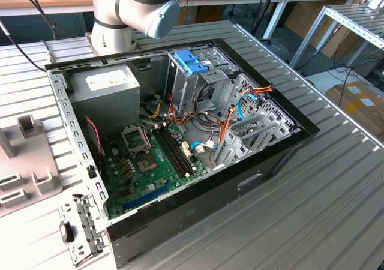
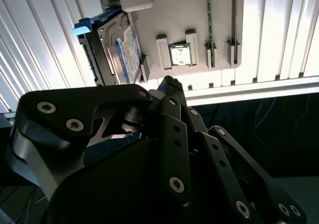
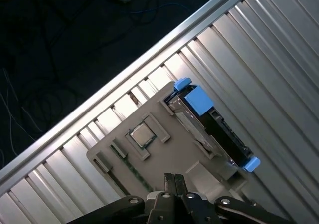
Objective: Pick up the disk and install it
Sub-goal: 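Pick up the disk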
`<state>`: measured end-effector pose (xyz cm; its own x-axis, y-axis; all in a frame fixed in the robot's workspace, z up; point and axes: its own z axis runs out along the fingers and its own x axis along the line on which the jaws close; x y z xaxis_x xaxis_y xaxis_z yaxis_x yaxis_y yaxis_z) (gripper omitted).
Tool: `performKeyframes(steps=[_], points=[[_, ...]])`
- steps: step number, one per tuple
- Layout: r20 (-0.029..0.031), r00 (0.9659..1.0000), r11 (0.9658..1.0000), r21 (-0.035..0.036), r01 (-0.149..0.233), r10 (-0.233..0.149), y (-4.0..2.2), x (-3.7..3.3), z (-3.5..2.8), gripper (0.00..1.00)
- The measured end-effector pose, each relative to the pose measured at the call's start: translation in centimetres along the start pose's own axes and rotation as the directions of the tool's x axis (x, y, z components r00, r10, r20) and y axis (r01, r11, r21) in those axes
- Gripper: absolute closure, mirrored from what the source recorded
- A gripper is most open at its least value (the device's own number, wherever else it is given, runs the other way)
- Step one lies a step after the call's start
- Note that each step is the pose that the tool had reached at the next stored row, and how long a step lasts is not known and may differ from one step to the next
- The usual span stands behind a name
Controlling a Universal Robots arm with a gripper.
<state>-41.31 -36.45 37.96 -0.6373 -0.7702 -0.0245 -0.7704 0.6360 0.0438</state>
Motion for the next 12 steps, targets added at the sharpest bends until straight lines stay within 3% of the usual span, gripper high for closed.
performKeyframes(steps=[7, 12], points=[[-0.0021, 0.9989, 0.9989, -0.0012, 0.048, -0.048, 0.0, 0.0, 0.0, 0.89], [-0.0045, 0.9946, 0.9946, -0.0028, 0.104, -0.104, 0.0, 0.0, 0.0, 0.89]])
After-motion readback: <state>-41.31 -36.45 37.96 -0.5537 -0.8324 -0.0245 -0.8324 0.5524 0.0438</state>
